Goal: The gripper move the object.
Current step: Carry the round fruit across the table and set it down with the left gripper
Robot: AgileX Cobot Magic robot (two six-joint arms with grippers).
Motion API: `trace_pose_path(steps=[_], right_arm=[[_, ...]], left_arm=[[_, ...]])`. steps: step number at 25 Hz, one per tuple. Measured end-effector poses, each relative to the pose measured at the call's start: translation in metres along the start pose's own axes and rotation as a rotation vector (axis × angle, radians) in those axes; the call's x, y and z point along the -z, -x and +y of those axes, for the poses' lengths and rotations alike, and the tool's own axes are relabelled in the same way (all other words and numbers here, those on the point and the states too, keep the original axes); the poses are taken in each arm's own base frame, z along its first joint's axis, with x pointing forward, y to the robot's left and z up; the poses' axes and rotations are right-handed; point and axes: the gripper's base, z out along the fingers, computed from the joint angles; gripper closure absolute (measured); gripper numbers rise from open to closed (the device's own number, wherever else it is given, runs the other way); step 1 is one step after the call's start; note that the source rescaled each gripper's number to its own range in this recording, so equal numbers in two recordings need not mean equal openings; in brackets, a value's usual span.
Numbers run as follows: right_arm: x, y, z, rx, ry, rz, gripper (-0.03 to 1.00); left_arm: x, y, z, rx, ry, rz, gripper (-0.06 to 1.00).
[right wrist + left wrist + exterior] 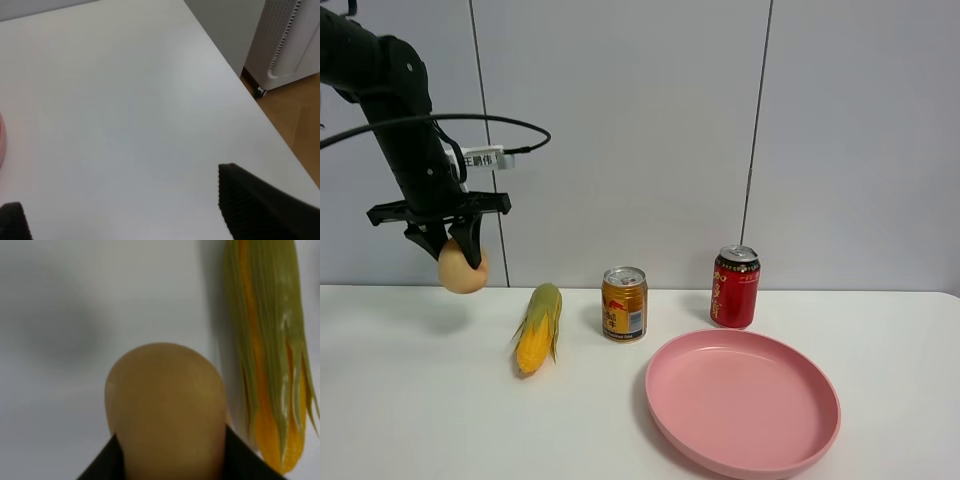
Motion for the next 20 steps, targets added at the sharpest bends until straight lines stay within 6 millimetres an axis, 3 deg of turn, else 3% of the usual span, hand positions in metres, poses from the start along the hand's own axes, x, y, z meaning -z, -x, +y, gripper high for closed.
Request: trace_pose_path(steps=[5, 8, 20], right_arm=[[0.0, 0.0, 0.0, 0.0, 0.0, 0.0, -0.03], [0.0, 0.0, 0.0, 0.0, 0.0, 0.0, -0.03], [0.0, 0.0, 0.0, 0.0, 0.0, 0.0, -0.03]], left_arm=[[-0.039, -0.002, 0.004, -0.001, 0.008, 0.037, 0.94], [-0.051, -0.001, 0.005, -0.014, 0.01, 0.052, 0.94], [-0.065, 0.0, 0.006, -0.039, 0.01, 0.061, 0.94]])
